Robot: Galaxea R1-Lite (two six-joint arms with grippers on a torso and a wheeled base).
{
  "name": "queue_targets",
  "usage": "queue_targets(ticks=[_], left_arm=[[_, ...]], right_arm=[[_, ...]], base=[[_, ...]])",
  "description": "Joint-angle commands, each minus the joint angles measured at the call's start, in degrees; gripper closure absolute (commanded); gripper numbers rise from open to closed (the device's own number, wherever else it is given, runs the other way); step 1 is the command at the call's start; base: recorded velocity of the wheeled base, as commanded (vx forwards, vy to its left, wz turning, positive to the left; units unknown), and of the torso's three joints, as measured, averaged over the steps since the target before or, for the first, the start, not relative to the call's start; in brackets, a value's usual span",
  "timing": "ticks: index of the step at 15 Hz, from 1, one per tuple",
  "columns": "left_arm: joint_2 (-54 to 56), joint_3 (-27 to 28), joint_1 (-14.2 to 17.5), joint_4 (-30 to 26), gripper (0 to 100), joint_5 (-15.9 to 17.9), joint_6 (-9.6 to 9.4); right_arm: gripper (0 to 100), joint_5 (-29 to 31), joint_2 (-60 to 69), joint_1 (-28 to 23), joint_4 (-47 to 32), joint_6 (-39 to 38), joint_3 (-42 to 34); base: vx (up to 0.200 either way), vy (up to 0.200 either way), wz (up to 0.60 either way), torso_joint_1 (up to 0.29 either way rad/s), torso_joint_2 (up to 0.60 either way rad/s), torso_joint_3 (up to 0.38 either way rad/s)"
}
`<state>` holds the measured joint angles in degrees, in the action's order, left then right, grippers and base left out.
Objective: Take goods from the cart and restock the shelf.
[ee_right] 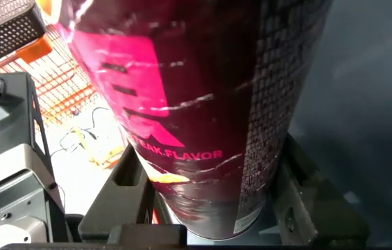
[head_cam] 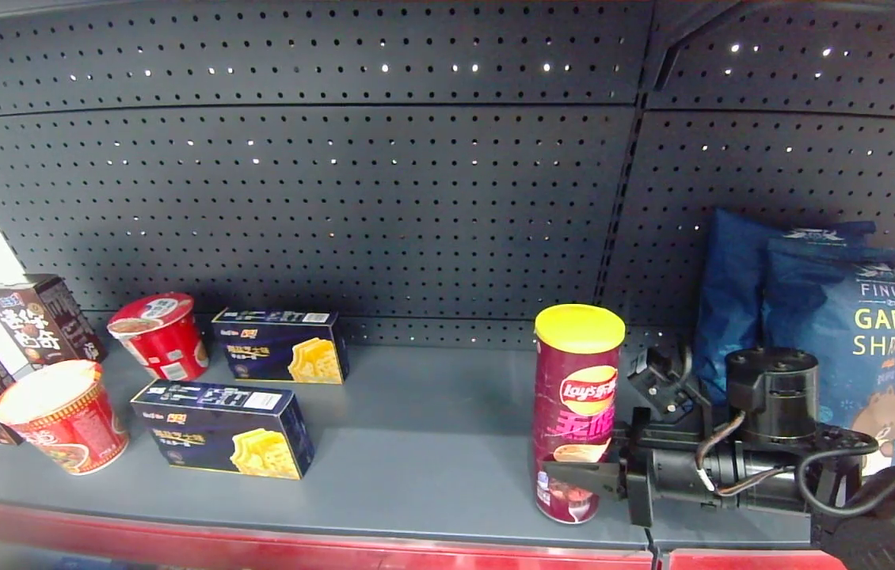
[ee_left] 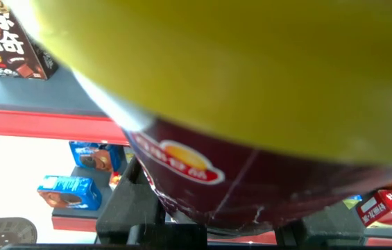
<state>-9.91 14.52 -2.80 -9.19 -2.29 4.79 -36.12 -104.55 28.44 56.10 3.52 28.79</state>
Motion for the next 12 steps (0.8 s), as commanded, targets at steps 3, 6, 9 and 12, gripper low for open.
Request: queue_targets(ticks=[3,6,9,12], left_arm=[[0.3,-0.1,0.0,0.0,100,-0.5,0.04],[0.2,-0.2,0.0,0.0,100,-0.6,0.04],[0.2,-0.1,0.0,0.0,100,-0.7,0.04],[0.2,-0.2,0.0,0.0,100,-0.7,0.04]], right_arm=[[0,0.0,-2.1,1.1,1.3,0.2,0.5],[0,0.0,-1.3,0.9,1.3,0.3,-0.5],[0,0.0,0.5,0.9,1.3,0.3,-1.8],[0,0.0,3.8,0.7,1.2,0.3,-5.2]], base=[[0.0,0.0,0.0,0.0,0.0,0.0],[0.0,0.0,0.0,0.0,0.0,0.0],[0.0,0.0,0.0,0.0,0.0,0.0],[0.0,0.0,0.0,0.0,0.0,0.0]])
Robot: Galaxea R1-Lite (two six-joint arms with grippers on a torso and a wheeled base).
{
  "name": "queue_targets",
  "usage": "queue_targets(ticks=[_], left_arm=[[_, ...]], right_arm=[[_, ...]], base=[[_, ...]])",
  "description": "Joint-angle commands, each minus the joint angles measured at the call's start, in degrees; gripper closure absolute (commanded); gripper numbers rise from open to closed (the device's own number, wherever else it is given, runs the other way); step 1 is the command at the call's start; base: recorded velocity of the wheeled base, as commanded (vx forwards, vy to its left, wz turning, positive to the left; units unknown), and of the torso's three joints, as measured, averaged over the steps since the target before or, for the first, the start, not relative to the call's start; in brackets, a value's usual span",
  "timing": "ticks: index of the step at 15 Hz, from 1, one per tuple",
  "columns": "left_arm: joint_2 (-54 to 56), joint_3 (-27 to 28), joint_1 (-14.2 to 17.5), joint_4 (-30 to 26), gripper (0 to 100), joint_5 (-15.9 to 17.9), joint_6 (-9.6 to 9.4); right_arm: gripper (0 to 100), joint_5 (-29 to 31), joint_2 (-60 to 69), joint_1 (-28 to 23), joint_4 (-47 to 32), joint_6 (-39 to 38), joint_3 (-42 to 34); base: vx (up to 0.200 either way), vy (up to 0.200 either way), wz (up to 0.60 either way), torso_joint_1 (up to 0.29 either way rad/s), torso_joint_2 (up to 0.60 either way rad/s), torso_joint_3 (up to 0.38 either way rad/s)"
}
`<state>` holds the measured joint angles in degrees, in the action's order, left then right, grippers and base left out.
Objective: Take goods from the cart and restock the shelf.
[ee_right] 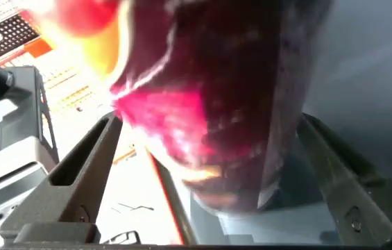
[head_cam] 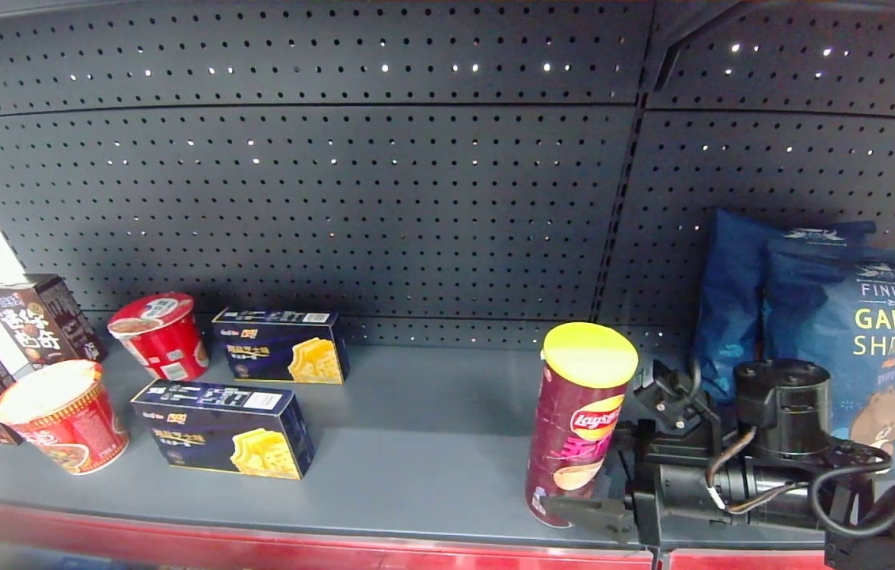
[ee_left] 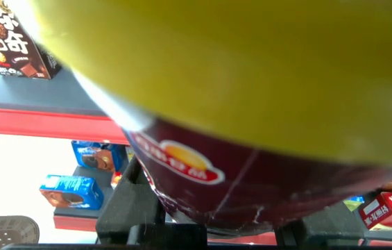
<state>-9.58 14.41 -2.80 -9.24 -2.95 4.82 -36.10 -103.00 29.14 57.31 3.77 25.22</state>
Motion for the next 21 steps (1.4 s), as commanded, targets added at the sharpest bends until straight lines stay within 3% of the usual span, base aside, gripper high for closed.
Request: queue_targets(ticks=[1,8,13,21], left_arm=[[0.0,-0.1,0.0,0.0,100,0.0,0.02],[1.2,-0.3,0.0,-0.1,100,-0.1,0.02],[2.1,-0.7,0.0,-0.3,100,-0.7,0.02],[2.5,-1.1,-0.1,-0.2,100,-0.5,0.02]], right_arm=[[0,0.0,3.5,0.0,0.0,0.1,-2.7],[0,-0.2,9.8,0.3,-0.5,0.1,-8.6],[0,1.1,15.4,-6.6,-1.1,0.1,-9.8],[0,3.5,34.2,-8.2,-4.6,0.1,-13.0]], base=[[0.0,0.0,0.0,0.0,0.0,0.0],[0.0,0.0,0.0,0.0,0.0,0.0],[0.0,0.0,0.0,0.0,0.0,0.0],[0.0,0.0,0.0,0.0,0.0,0.0]])
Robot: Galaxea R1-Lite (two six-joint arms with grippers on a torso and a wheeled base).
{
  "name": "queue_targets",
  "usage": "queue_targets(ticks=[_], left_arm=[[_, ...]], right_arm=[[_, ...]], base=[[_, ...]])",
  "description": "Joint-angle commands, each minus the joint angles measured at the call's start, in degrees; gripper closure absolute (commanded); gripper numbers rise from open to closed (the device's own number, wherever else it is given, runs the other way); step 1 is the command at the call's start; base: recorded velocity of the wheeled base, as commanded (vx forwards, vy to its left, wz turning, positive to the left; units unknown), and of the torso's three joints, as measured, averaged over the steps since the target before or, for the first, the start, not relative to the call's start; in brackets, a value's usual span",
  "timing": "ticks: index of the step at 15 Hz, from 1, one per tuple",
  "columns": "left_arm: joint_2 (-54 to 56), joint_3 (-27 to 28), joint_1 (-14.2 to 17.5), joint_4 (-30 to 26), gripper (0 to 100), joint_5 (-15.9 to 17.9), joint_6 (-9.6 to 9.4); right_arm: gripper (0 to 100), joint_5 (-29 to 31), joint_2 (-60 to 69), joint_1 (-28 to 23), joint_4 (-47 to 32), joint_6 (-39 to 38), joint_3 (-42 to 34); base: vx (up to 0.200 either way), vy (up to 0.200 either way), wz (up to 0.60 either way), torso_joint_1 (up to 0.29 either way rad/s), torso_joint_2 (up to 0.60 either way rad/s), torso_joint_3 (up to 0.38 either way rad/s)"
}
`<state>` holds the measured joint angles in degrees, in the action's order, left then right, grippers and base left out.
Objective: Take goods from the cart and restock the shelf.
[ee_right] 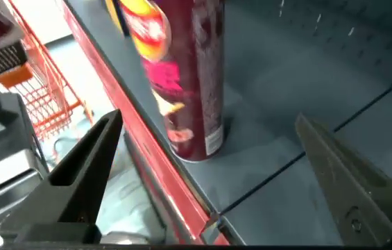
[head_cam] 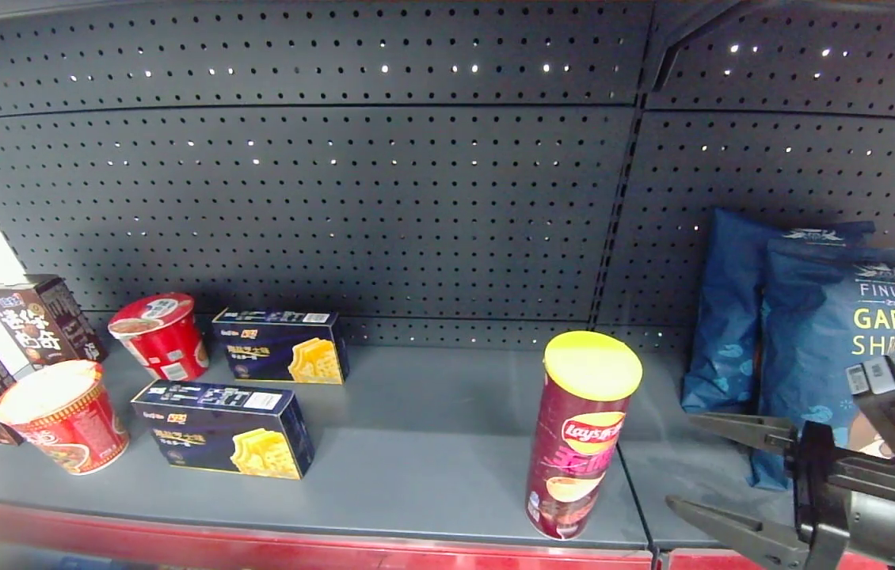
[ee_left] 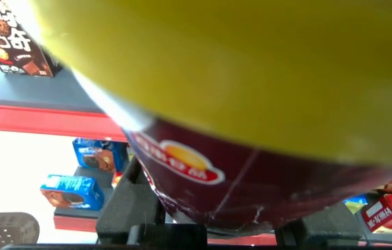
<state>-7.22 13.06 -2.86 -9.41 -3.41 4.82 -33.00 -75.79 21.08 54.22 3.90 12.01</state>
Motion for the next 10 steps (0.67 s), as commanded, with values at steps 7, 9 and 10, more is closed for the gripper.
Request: queue_targets(ticks=[7,9,10], left_arm=[[-6.0,14.5,-0.3,0.6,100,1.8,-3.76],[-12.4,21.7,-0.3,0.8,100,5.1,-4.2],[-14.5,23.2,-0.3,1.0,100,7.2,-4.99]], right_arm=[[0,21.7,27.5,-5.4,-18.9,-0.2,0.2],[0,24.8,33.1,-8.6,-22.6,-2.1,-0.4],[0,25.4,35.4,-11.3,-22.8,-3.6,-1.2]], base=[[0.0,0.0,0.0,0.0,0.0,0.0],[0.0,0.0,0.0,0.0,0.0,0.0],[0.0,0.0,0.0,0.0,0.0,0.0]])
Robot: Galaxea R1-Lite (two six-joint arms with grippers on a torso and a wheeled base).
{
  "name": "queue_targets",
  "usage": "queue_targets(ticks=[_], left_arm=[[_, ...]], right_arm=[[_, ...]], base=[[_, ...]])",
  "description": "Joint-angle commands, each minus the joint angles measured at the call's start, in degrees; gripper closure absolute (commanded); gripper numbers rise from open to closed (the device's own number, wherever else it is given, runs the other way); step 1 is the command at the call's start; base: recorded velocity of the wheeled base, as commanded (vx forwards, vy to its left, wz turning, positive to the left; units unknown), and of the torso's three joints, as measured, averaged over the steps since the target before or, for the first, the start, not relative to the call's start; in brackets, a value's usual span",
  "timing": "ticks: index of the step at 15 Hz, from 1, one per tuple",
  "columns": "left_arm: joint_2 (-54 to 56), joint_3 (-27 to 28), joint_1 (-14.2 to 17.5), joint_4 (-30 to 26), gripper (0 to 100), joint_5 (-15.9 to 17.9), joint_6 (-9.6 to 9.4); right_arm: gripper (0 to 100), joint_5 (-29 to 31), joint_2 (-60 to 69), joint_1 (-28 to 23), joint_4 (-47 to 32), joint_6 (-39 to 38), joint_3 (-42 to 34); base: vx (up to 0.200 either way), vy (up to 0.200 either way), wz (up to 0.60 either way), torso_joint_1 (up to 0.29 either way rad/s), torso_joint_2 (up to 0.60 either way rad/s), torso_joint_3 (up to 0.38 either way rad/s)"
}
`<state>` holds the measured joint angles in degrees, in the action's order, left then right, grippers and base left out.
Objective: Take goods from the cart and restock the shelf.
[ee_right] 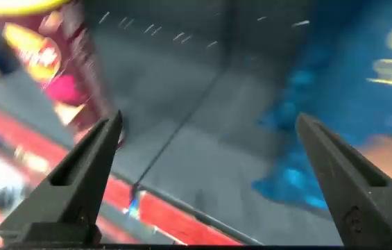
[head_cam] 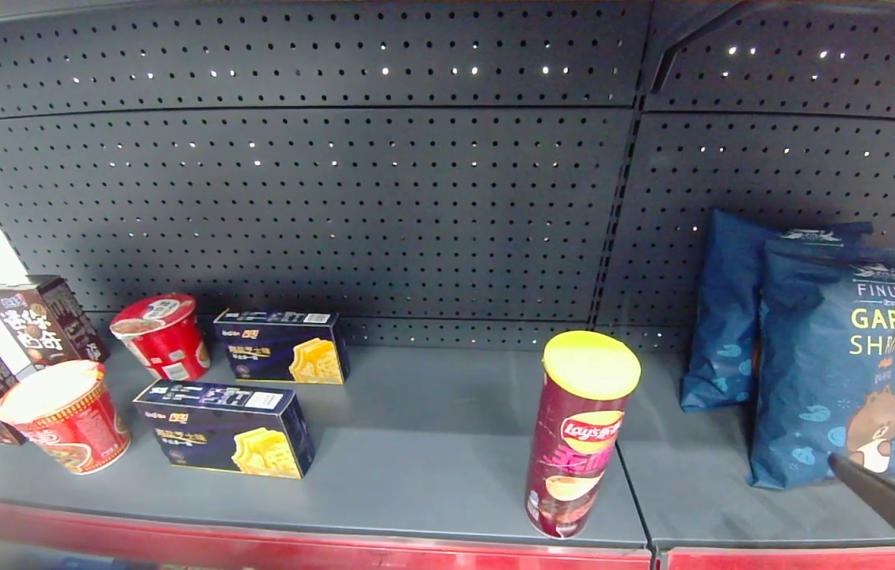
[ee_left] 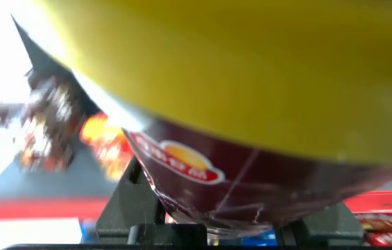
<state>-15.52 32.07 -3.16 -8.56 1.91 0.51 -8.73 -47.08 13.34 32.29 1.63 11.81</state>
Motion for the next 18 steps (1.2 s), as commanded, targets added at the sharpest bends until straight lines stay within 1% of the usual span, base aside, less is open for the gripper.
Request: queue_targets(ticks=[1,2,3,4,5,6,7,9,10,11,12,14,17,18], left_arm=[[-7.1,4.9,0.0,0.2,100,2.9,-0.95],[-8.7,6.2,0.0,0.2,100,5.5,-1.13],[-9.3,6.5,0.0,0.2,100,6.1,-1.04],[-9.6,6.4,-0.1,0.2,100,6.2,-1.13],[-10.8,6.3,-0.3,0.2,100,7.7,-1.13],[-11.7,6.3,-0.2,0.2,100,9.3,-1.13],[-12.5,6.4,-0.2,0.3,100,10.3,-1.13],[-13.1,6.3,-0.3,1.7,100,13.2,-1.13],[-13.3,6.2,-0.2,1.7,100,15.0,-1.13],[-13.5,5.7,-0.2,1.5,100,17.3,-1.13],[-14.5,5.5,-0.2,1.5,100,18.7,-1.13],[-15.7,5.4,-0.2,1.2,100,20.4,-1.04],[-20.4,5.6,-0.4,1.9,100,20.7,-1.22],[-23.4,5.8,-1.5,3.3,100,22.9,-1.22]], right_arm=[[0,1.3,8.0,-4.6,-0.9,-1.8,-1.5],[0,1.8,11.0,-7.2,-1.0,-2.4,-3.4],[0,1.9,13.1,-9.6,-1.0,-2.4,-4.5],[0,2.5,15.0,-11.1,-1.5,-2.3,-5.3],[0,4.0,20.4,-13.2,-4.7,-2.3,-7.2],[0,4.3,24.8,-14.1,-8.7,-2.3,-8.0],[0,4.5,30.4,-15.0,-14.3,-2.3,-8.8],[0,4.3,41.9,-16.0,-26.3,-2.3,-8.9],[0,5.2,43.7,-16.0,-29.4,-2.6,-9.9],[0,9.7,43.3,-15.9,-26.8,-2.8,-11.8],[0,12.4,43.3,-15.9,-28.2,-2.9,-11.8],[0,15.1,43.3,-15.9,-28.3,-3.5,-11.8],[0,15.8,43.3,-15.9,-28.4,-3.0,-11.8],[0,16.0,43.3,-15.9,-28.5,-1.6,-11.8]], base=[[0.0,0.0,0.0,0.0,0.0,0.0],[0.0,0.0,0.0,0.0,0.0,0.0],[0.0,0.0,0.0,0.0,0.0,0.0],[0.0,0.0,0.0,0.0,0.0,0.0],[0.0,0.0,0.0,0.0,0.0,0.0],[0.0,0.0,0.0,0.0,0.0,0.0],[0.0,0.0,0.0,0.0,0.0,0.0],[0.0,0.0,0.0,0.0,0.0,0.0],[0.0,0.0,0.0,0.0,0.0,0.0],[0.0,0.0,0.0,0.0,0.0,0.0],[0.0,0.0,0.0,0.0,0.0,0.0],[0.0,0.0,0.0,0.0,0.0,0.0],[0.0,0.0,0.0,0.0,0.0,0.0],[0.0,0.0,0.0,0.0,0.0,0.0]])
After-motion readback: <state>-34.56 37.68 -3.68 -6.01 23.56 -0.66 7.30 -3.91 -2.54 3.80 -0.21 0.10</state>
